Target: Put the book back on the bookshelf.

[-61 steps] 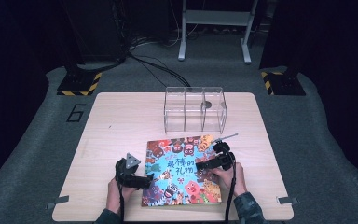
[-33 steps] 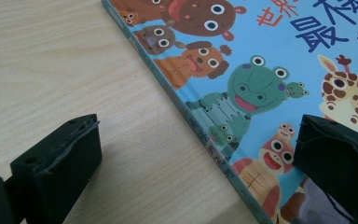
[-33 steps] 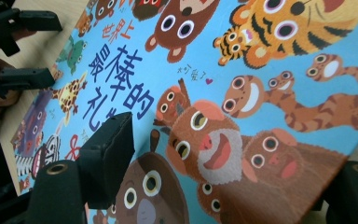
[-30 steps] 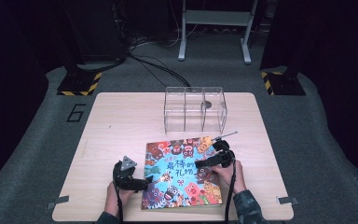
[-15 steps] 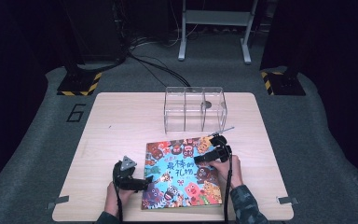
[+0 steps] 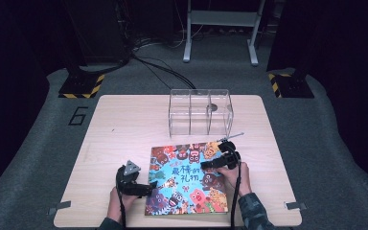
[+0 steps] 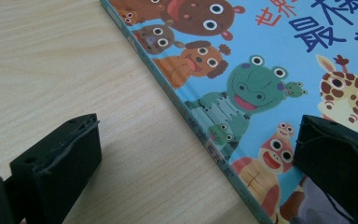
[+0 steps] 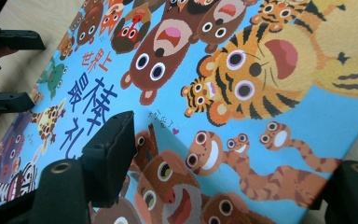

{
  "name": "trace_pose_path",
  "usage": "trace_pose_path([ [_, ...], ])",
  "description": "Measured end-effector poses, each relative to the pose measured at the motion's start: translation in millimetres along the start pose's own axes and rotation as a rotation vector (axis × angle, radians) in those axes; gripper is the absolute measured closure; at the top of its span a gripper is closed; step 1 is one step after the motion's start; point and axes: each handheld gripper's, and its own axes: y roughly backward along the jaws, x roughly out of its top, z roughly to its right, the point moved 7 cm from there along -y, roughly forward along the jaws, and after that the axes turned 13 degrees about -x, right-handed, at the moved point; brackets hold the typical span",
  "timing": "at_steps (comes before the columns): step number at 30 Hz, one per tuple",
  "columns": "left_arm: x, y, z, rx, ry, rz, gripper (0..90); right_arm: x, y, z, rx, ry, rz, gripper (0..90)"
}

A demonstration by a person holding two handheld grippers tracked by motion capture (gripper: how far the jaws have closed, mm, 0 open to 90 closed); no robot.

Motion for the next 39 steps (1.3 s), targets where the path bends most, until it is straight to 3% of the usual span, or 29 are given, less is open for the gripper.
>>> trace_pose_path([
  [5,0.1,0.0,-0.1,0.001,0.0,0.001,0.7,0.2,0.0,-0.7,0.0,-0.014,0.0,28.0],
  [11,0.1,-0.6,0.8,-0.005,0.006,0.004,0.8,2.4,-1.6,1.1,0.005,0.002,0.004,27.7],
  [13,0.2,-0.5,0.7,-0.006,0.004,0.003,0.8,4.0,-1.7,0.8,0.0,-0.026,-0.001,27.6],
  [15,0.2,-0.6,0.7,-0.008,0.003,0.002,0.8,5.0,-2.6,2.8,0.001,-0.009,0.006,27.6],
  [16,0.2,-0.6,0.6,-0.008,0.003,0.003,0.8,5.4,-2.2,2.2,-0.001,-0.023,-0.005,27.0],
  [17,0.2,-0.5,0.6,-0.008,0.003,0.002,0.8,8.5,-4.3,4.3,-0.019,-0.002,0.01,25.5],
  [19,0.2,-0.5,0.7,-0.009,0.004,0.003,0.8,8.7,-3.8,1.7,-0.026,-0.015,-0.013,23.9],
  [21,0.2,-0.4,0.6,-0.009,0.004,0.003,0.8,10.7,-5.8,2.1,-0.04,0.004,-0.003,22.8],
  [26,0.1,-0.5,0.7,-0.009,0.004,0.003,0.8,10.8,-5.1,1.6,-0.042,0.0,-0.02,23.0],
  [39,0.0,-0.3,0.8,-0.012,0.005,0.003,0.8,11.0,-4.4,3.7,-0.031,-0.022,-0.002,26.9],
])
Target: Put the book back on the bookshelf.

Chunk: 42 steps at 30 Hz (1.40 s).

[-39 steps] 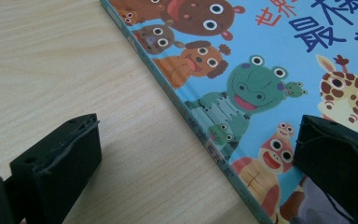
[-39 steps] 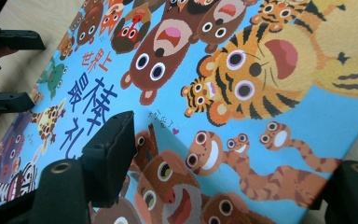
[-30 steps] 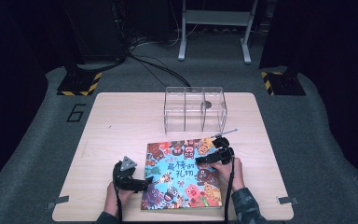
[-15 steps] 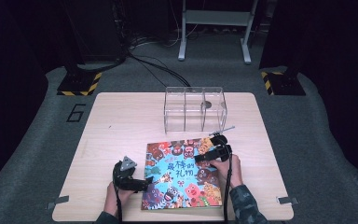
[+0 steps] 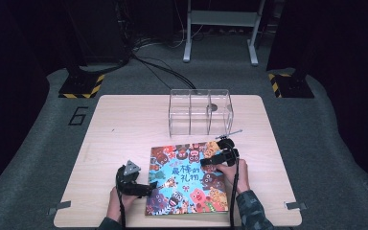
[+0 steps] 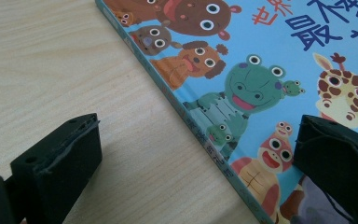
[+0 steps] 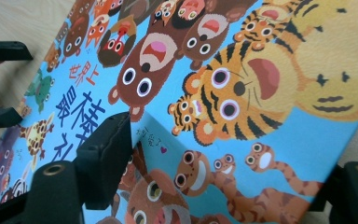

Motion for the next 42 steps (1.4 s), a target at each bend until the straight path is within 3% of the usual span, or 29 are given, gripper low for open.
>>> trace_pose_path([
  [2,0.0,0.1,-0.1,-0.001,-0.001,0.0,0.8,-0.4,1.8,0.8,0.026,-0.02,-0.001,29.4],
  [9,0.3,0.6,-0.6,-0.01,0.012,0.013,0.9,3.7,9.0,-0.1,0.033,0.0,0.023,34.4],
  [12,0.5,1.4,-1.5,-0.018,0.015,0.019,0.8,8.5,19.8,-0.6,0.076,-0.006,0.066,43.3],
  [18,0.3,2.1,-1.7,-0.023,0.017,0.016,0.8,11.3,26.7,-2.3,0.083,0.012,0.094,45.9],
  [28,0.5,2.0,-1.8,-0.021,0.019,0.02,0.8,12.3,28.7,-2.9,0.088,0.022,0.092,46.8],
  [33,0.8,2.6,-2.9,-0.026,0.016,0.018,0.8,14.7,32.9,-6.4,0.083,0.052,0.117,47.2],
  [38,3.2,2.5,-7.9,-0.014,0.038,0.02,0.0,18.9,40.0,-11.2,0.072,0.098,0.15,47.9],
  [42,6.9,1.2,-9.5,-0.032,0.048,0.004,0.0,22.1,46.0,-16.5,0.068,0.138,0.186,48.4],
])
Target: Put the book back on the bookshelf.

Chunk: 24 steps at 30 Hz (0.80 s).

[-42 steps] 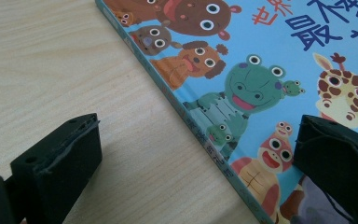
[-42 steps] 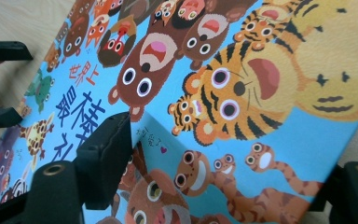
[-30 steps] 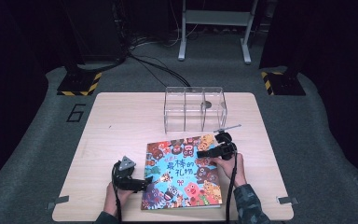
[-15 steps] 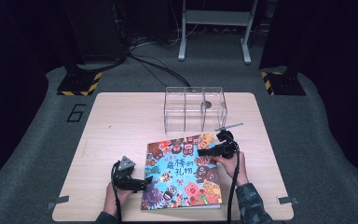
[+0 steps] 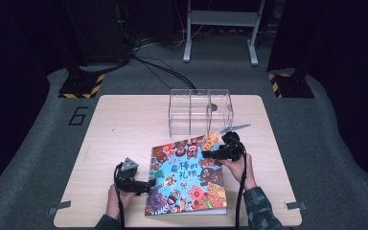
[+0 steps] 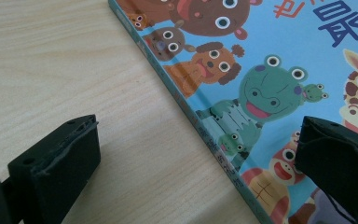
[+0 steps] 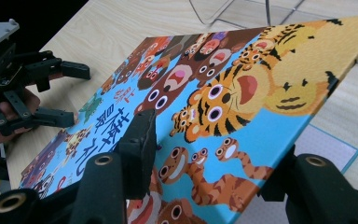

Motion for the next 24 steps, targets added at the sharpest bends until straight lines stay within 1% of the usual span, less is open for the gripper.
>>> trace_pose_path([
  [1,0.0,0.0,0.0,0.0,0.0,0.0,0.0,0.0,0.0,0.0,0.0,0.0,0.0,48.4],
  [2,1.4,0.3,-1.9,0.006,0.006,0.0,0.0,1.4,1.3,-1.2,0.0,0.017,0.011,48.7],
  [4,1.9,0.2,-2.7,-0.001,0.01,0.001,0.0,2.7,3.5,-3.7,-0.002,0.027,0.017,48.9],
  [5,2.7,0.0,-3.3,-0.004,0.022,0.008,0.0,2.7,3.5,-3.7,-0.002,0.027,0.017,48.9],
  [6,3.4,0.8,-3.9,-0.017,0.024,0.007,0.0,3.2,4.4,-4.3,-0.005,0.033,0.019,49.0],
  [7,4.7,0.8,-4.9,-0.018,0.031,0.017,0.0,3.8,5.3,-5.4,-0.008,0.04,0.021,49.0],
  [8,5.4,1.6,-6.1,-0.029,0.036,0.016,0.0,3.8,5.3,-5.4,-0.008,0.04,0.021,49.0],
  [9,6.1,2.4,-7.5,-0.042,0.045,0.009,0.0,3.9,5.4,-5.4,-0.009,0.043,0.022,49.1],
  [10,7.3,3.2,-9.4,-0.049,0.063,0.009,0.0,3.9,6.1,-5.8,-0.009,0.052,0.026,49.1],
  [11,7.3,3.2,-9.4,-0.049,0.063,0.009,0.0,3.9,6.1,-5.8,-0.009,0.052,0.026,49.1],
  [12,8.3,3.2,-10.0,-0.049,0.076,0.017,0.0,3.8,7.5,-7.1,-0.01,0.053,0.029,49.2],
  [13,8.4,3.6,-10.3,-0.049,0.076,0.015,0.0,3.8,7.5,-7.1,-0.01,0.053,0.029,49.2],
  [16,7.7,3.2,-11.2,-0.054,0.081,0.002,0.0,4.2,9.7,-8.4,-0.02,0.076,0.042,49.2],
  [17,8.5,2.4,-11.1,-0.053,0.089,0.011,0.0,4.6,10.1,-8.7,-0.022,0.081,0.046,49.2],
  [18,8.7,2.6,-11.2,-0.058,0.092,0.006,0.0,4.7,10.8,-9.7,-0.024,0.083,0.047,49.2],
  [19,10.2,2.1,-11.4,-0.061,0.1,0.019,0.0,4.9,11.2,-10.3,-0.024,0.083,0.048,49.2],
  [20,10.8,2.3,-9.7,-0.069,0.129,0.024,0.0,5.4,11.7,-10.5,-0.026,0.096,0.054,49.2],
  [21,11.8,2.6,-10.5,-0.076,0.13,0.025,0.0,5.3,12.1,-11.1,-0.027,0.095,0.054,49.2],
  [22,14.3,3.1,-11.3,-0.092,0.144,0.032,0.0,5.5,13.1,-11.8,-0.031,0.108,0.065,49.2],
  [24,15.8,2.5,-12.2,-0.091,0.144,0.042,0.0,5.3,13.8,-12.3,-0.031,0.109,0.068,49.1],
])
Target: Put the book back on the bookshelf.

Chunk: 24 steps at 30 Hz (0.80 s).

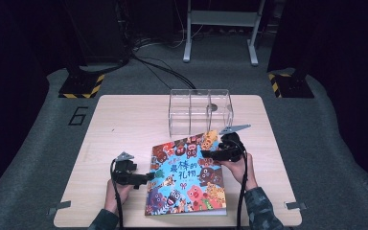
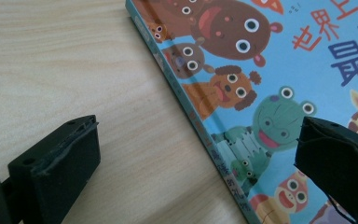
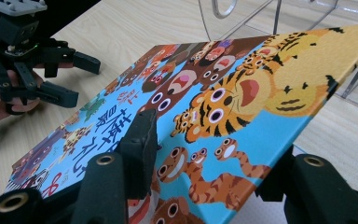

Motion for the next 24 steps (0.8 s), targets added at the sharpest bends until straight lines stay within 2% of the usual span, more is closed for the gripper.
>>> trace_pose_path([
  [2,2.6,0.5,0.6,-0.016,0.006,-0.003,0.0,0.3,1.8,-1.7,-0.005,0.007,0.01,49.1],
  [4,5.4,0.4,0.6,-0.008,0.002,0.002,0.0,1.0,2.2,-1.7,-0.007,0.024,0.02,49.1],
  [7,8.4,0.3,1.4,-0.021,0.0,0.002,0.0,3.3,4.5,-3.9,-0.014,0.047,0.041,49.1],
  [9,10.8,-0.1,0.7,-0.021,0.004,0.011,0.0,3.6,7.2,-6.2,-0.018,0.047,0.049,49.2],
  [11,13.2,-0.1,-0.3,-0.033,0.01,0.008,0.0,4.7,10.0,-8.7,-0.016,0.072,0.08,49.2],
  [12,17.0,-1.9,0.2,-0.036,0.021,0.029,0.0,4.7,11.1,-9.4,-0.019,0.076,0.086,49.2],
  [14,18.5,-1.1,0.3,-0.045,0.014,0.02,0.0,4.7,13.3,-11.2,-0.019,0.087,0.102,49.2],
  [17,25.1,-1.1,3.1,-0.062,0.024,0.036,0.0,4.6,15.2,-12.6,-0.024,0.092,0.116,49.2],
  [20,32.2,-1.2,5.0,-0.075,0.012,0.042,0.0,4.2,17.3,-14.2,-0.024,0.102,0.129,49.2],
  [23,37.1,-0.7,5.2,-0.085,-0.011,0.025,0.0,4.5,17.7,-14.7,-0.026,0.111,0.14,49.2],
  [24,39.0,-1.7,5.8,-0.084,-0.002,0.034,0.0,4.6,17.8,-15.4,-0.024,0.115,0.146,49.2],
])
